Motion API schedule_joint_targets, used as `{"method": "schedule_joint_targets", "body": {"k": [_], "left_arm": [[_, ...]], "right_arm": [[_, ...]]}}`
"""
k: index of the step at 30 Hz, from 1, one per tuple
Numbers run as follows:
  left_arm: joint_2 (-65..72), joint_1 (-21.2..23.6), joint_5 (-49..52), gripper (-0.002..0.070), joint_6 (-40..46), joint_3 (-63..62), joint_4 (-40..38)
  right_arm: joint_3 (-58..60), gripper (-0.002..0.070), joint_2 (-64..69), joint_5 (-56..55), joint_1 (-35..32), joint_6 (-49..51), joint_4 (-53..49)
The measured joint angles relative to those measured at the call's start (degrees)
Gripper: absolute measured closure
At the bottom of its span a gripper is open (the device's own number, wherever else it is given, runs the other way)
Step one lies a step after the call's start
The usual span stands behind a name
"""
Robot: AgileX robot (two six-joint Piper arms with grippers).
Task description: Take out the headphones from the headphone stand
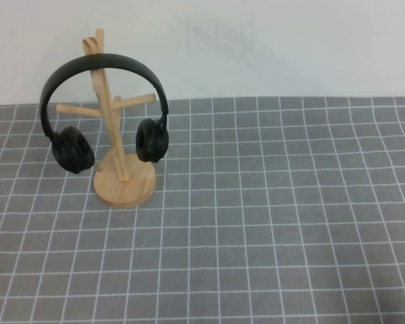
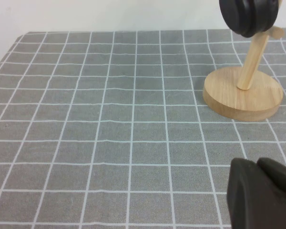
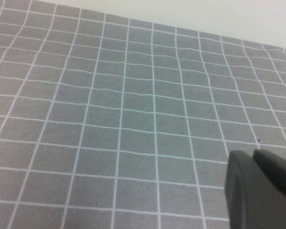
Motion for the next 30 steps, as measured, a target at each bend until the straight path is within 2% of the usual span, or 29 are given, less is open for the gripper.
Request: {"method": "schedule_joint_targets", "body": {"k": [30], "left_arm": [[0.0,0.0,-0.6,0.0679,-0.6,0.0,-0.2]], "right_arm": [[0.0,0.0685,0.0,0.0,0.0,0.0,0.0]]}}
